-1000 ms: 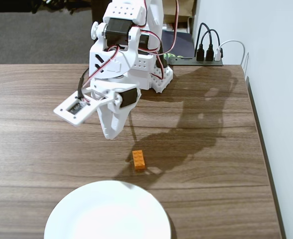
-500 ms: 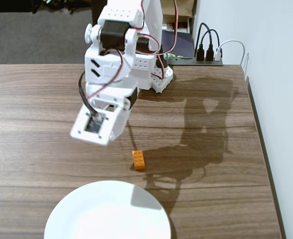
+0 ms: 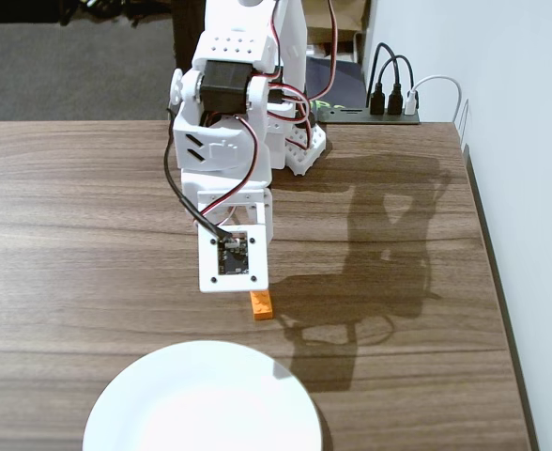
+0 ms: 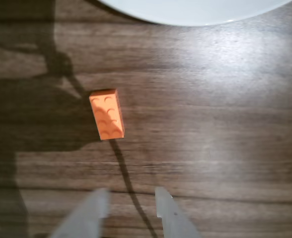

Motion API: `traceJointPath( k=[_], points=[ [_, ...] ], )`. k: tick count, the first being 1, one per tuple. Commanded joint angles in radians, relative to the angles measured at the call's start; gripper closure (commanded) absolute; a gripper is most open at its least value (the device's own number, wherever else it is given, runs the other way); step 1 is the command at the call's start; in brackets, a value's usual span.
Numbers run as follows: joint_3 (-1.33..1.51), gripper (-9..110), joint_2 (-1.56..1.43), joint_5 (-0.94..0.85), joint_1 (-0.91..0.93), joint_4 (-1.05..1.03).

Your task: Grasp a lego block and put it on the plate.

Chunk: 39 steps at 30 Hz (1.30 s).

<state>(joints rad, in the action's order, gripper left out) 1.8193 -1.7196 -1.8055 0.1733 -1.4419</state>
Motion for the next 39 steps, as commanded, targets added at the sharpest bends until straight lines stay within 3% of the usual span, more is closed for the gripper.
traceJointPath(
  k=[1,17,35,39],
  points=[
    [-0.04,80,0.002,-0.023,0.011,0.005],
    [0.124,79,0.072,-0.005,-0.031,0.273],
    [0.184,82,0.133,0.006,-0.058,0.379],
    [0.187,88,0.147,0.008,-0.058,0.396]
  ],
)
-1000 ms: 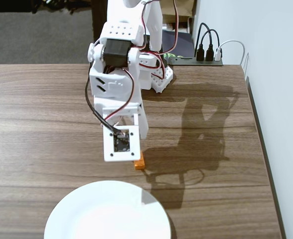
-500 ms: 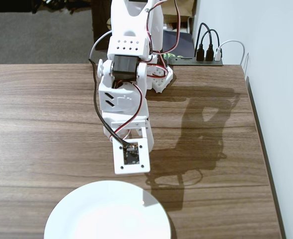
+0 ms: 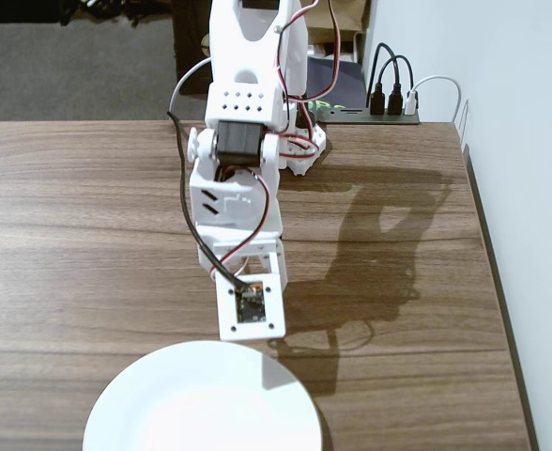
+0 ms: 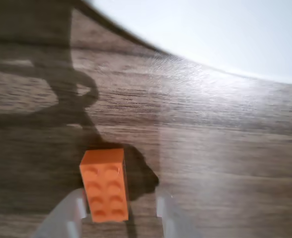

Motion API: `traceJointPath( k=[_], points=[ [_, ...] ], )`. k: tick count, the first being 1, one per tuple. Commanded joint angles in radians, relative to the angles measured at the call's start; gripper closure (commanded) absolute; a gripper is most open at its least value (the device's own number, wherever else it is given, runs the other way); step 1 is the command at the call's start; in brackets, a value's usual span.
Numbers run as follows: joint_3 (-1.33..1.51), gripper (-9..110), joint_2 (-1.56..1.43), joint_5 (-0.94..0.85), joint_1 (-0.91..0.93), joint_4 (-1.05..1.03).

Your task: Grasp a lego block and put it on the plate.

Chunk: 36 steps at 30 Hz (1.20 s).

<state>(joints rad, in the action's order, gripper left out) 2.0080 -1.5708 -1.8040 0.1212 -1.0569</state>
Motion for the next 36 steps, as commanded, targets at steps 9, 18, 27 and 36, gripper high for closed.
traceJointPath(
  k=[9,18,27,36],
  points=[
    [0.0,100,0.005,0.02,-0.011,0.034],
    [0.006,100,-0.101,0.055,-0.037,-0.008],
    [-0.081,100,-0.252,0.164,-0.034,-0.005],
    [-0.232,100,-0.209,0.357,0.006,0.16]
  ],
)
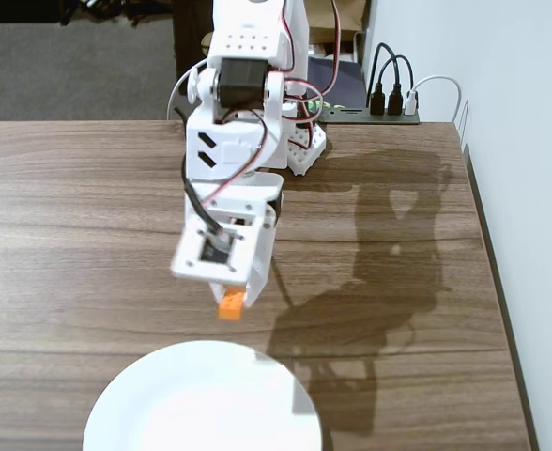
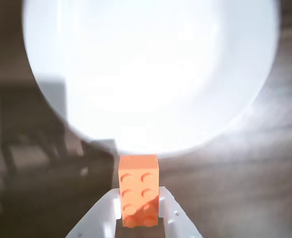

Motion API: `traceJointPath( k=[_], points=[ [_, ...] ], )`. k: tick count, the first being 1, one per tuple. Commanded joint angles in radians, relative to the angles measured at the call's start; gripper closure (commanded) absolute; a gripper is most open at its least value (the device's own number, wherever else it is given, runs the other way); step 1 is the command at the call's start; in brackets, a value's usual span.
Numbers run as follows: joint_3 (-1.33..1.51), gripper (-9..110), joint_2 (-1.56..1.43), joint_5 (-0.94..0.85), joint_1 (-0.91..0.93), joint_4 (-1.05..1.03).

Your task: Grasp a lego block and put it on the plate.

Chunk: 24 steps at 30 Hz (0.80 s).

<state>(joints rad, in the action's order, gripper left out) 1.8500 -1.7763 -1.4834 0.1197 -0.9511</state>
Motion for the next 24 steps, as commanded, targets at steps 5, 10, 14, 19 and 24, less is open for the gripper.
traceJointPath(
  k=[5,10,14,19,24],
  points=[
    [-0.204,100,0.12,0.12,0.014,0.08],
    [-0.357,100,0.282,0.163,0.014,0.043],
    [-0.437,100,0.41,0.183,0.015,0.02],
    [-0.503,100,0.549,0.196,0.021,0.025],
    [-0.552,100,0.629,0.201,0.026,0.02]
  ],
)
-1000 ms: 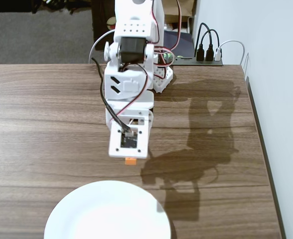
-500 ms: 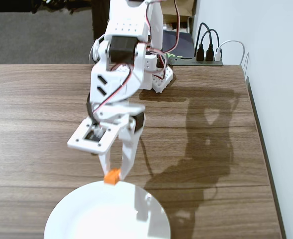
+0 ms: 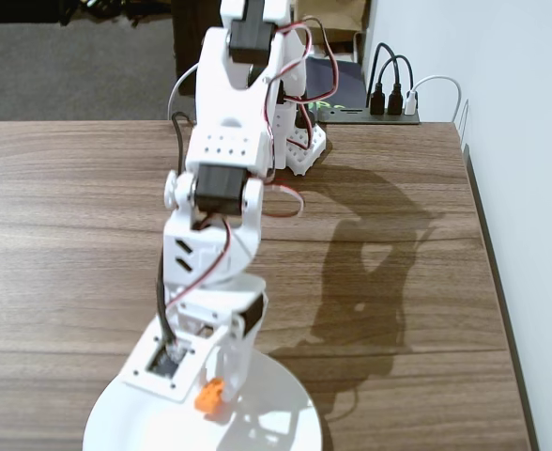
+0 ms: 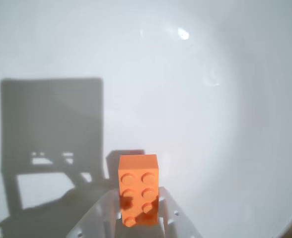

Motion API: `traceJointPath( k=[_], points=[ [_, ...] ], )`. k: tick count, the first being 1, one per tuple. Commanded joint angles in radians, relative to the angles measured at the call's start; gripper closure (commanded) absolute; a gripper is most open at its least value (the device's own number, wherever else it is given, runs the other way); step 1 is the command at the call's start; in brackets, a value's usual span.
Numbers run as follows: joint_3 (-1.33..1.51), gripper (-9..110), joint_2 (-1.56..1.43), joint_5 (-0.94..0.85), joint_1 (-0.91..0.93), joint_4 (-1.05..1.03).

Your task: Grasp a lego block and put it on the plate.

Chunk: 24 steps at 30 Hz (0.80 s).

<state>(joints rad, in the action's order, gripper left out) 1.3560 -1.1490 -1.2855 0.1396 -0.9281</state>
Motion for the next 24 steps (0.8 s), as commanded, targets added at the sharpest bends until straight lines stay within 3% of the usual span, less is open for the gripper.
traceJointPath(
  k=[1,8,14,24],
  points=[
    [-0.063,99,0.011,0.005,0.006,-0.002],
    [-0.069,99,0.026,0.014,0.002,0.0],
    [-0.061,88,0.014,0.021,0.002,-0.005],
    [-0.046,88,-0.095,0.041,0.012,-0.064]
  ],
)
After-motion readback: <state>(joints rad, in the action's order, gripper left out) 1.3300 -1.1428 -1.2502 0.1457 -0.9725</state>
